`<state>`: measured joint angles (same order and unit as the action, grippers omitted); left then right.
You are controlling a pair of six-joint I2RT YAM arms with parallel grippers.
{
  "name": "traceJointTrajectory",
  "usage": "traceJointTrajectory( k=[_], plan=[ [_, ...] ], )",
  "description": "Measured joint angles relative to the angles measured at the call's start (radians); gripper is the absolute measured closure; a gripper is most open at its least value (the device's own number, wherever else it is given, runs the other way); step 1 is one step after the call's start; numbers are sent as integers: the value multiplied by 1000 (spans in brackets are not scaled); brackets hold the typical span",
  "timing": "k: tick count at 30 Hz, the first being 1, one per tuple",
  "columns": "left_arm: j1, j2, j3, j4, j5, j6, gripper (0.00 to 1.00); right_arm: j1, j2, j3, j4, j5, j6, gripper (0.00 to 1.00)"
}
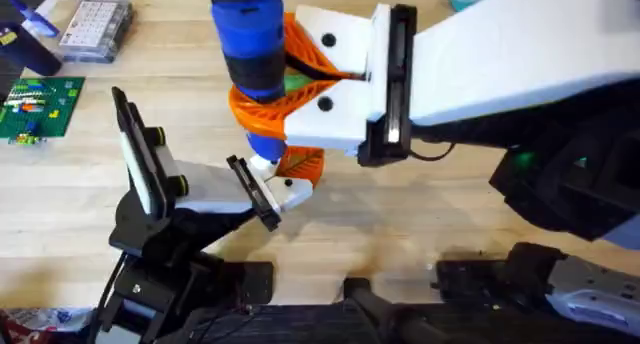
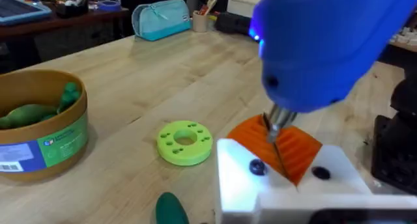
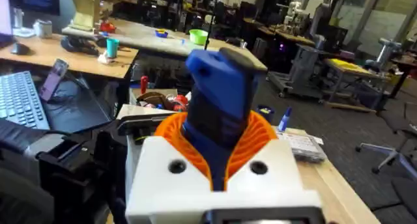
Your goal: Pick up the gripper from the table and insert it into the empty holder that is missing its gripper. Then pick up a screw, insert it into the mounting hole, and use the screwdriver to tighten it. Finally, clean up the table by picking up the vegetable and placing it into the bucket.
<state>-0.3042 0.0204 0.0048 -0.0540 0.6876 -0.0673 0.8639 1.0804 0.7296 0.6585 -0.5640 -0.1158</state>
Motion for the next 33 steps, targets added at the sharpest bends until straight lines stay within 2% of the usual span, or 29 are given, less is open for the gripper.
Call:
traceJointTrajectory(
  k=[7, 33],
  plan=[
    [0, 0, 0, 0, 0, 0, 987, 0, 34, 0, -1, -2, 7, 941],
    [0, 0, 0, 0, 0, 0, 987, 0, 43, 0, -13, 13, 34, 942]
  ],
)
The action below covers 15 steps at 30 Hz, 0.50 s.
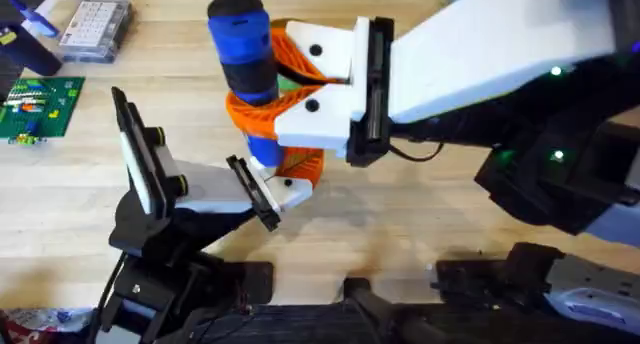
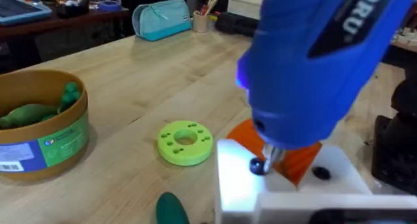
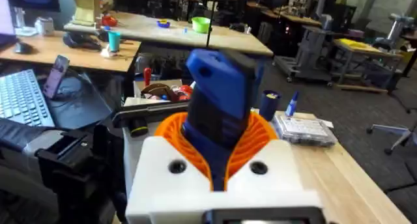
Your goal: Pick up the gripper from the table and insert it into the empty holder that is missing its gripper. Then pick up a screw, insert it into the mounting hole, and use the screwdriver to tighten it. Finally, clean up the table by picking up the vegetable and placing it into the bucket.
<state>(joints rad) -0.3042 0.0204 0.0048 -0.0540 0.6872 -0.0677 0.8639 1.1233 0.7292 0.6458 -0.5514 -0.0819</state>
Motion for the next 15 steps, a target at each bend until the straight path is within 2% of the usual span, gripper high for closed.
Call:
traceJointTrajectory(
  k=[15],
  plan=[
    [0, 0, 0, 0, 0, 0, 987, 0, 0, 0, 19, 2, 6, 941]
  ],
)
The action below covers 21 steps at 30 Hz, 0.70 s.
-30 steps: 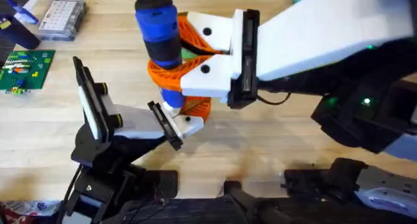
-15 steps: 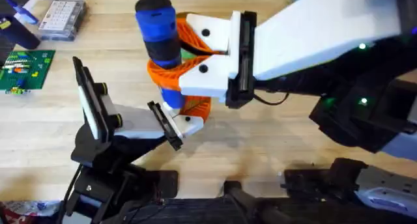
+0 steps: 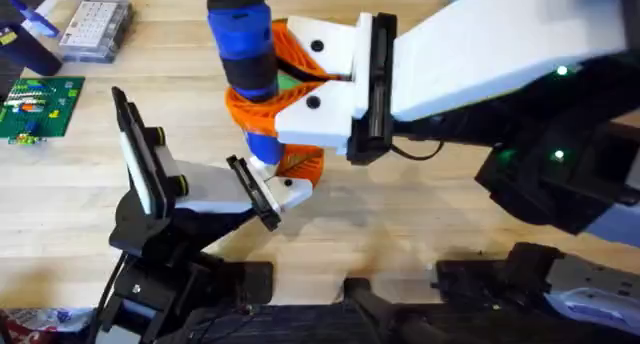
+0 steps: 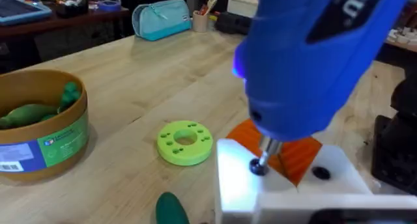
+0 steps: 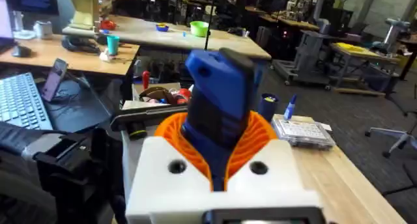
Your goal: Pick up the gripper from the table and insert it into the empty holder that is missing its gripper. Then pick up a screw, insert it into the mounting hole, and use the screwdriver to tighten it. Finally, clean up the table by picking up the vegetable and placing it into the bucket.
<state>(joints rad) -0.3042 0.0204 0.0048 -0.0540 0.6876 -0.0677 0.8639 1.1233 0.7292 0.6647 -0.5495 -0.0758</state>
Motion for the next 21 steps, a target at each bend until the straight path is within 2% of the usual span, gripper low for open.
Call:
traceJointTrajectory(
  k=[21],
  plan=[
    [0, 0, 0, 0, 0, 0, 987, 0, 0, 0, -29, 3, -30, 941]
  ],
)
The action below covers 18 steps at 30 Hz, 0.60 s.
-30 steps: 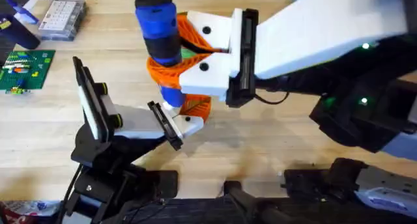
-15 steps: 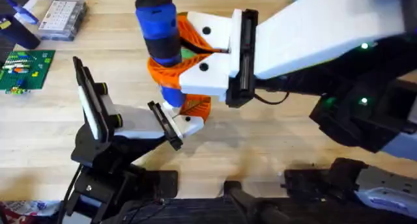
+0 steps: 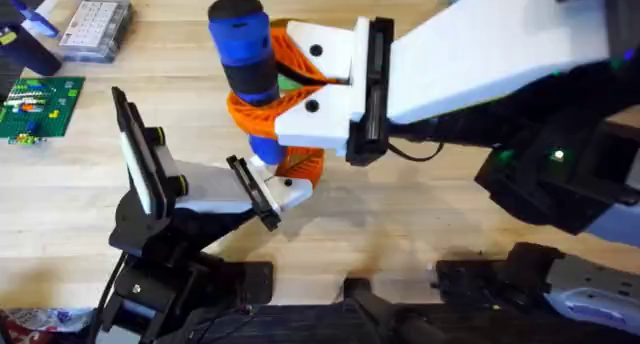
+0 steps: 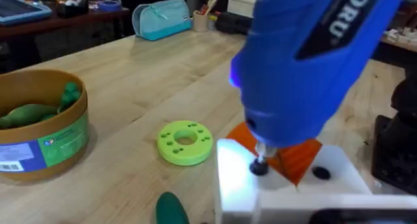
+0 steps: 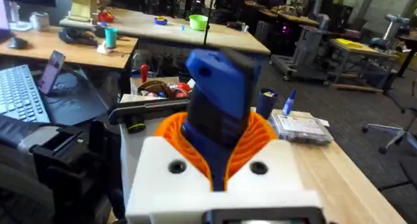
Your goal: Pick up the gripper from the table and insert it into the empty holder that is missing its gripper. Then pick up a screw, insert it into the mounting hole, and use the screwdriver to tighten it. Finally, clean up the table by picking up the vegetable and placing it into the bucket.
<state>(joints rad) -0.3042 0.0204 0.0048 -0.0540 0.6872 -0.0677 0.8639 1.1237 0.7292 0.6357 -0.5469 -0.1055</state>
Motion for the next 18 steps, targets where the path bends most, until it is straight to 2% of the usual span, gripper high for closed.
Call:
traceJointTrajectory(
  k=[18],
  plan=[
    [0, 0, 0, -2, -4, -1, 987, 0, 23, 0, 25, 0, 0, 941]
  ],
)
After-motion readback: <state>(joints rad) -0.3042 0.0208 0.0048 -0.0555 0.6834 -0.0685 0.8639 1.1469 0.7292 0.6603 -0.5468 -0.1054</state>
